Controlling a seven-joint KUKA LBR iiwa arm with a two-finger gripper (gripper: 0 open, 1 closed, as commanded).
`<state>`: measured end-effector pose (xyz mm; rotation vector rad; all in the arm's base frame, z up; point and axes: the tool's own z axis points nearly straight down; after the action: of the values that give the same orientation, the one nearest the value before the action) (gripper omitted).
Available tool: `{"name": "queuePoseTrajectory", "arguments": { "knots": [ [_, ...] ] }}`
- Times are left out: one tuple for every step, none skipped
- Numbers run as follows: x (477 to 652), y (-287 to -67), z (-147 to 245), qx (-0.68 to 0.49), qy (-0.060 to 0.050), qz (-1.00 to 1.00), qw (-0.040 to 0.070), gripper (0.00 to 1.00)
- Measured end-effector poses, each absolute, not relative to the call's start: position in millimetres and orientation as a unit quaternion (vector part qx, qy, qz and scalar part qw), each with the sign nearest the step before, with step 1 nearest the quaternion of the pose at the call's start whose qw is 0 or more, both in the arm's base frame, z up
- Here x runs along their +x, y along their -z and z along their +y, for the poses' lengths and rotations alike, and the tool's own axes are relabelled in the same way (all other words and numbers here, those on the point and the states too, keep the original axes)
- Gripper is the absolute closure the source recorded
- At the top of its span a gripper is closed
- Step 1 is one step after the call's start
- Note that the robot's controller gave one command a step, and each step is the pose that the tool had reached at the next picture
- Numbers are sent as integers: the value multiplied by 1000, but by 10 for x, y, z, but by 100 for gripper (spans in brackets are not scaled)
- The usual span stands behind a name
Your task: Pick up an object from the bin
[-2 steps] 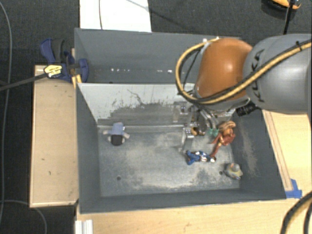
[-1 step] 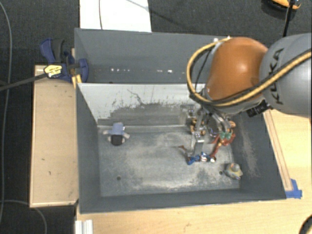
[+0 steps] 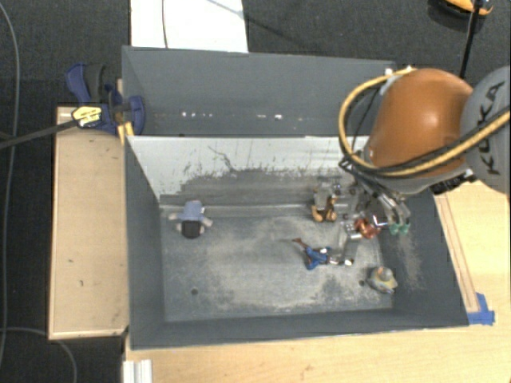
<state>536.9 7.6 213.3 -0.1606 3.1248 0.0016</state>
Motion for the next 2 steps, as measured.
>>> {"name": "queuePoseTrajectory", "arguments": {
  "knots": [
    [5241, -1511, -50, -68, 0, 998, 1, 0],
    [5328, -1255, 2, -63, -1, 998, 1, 0]
  ]
}}
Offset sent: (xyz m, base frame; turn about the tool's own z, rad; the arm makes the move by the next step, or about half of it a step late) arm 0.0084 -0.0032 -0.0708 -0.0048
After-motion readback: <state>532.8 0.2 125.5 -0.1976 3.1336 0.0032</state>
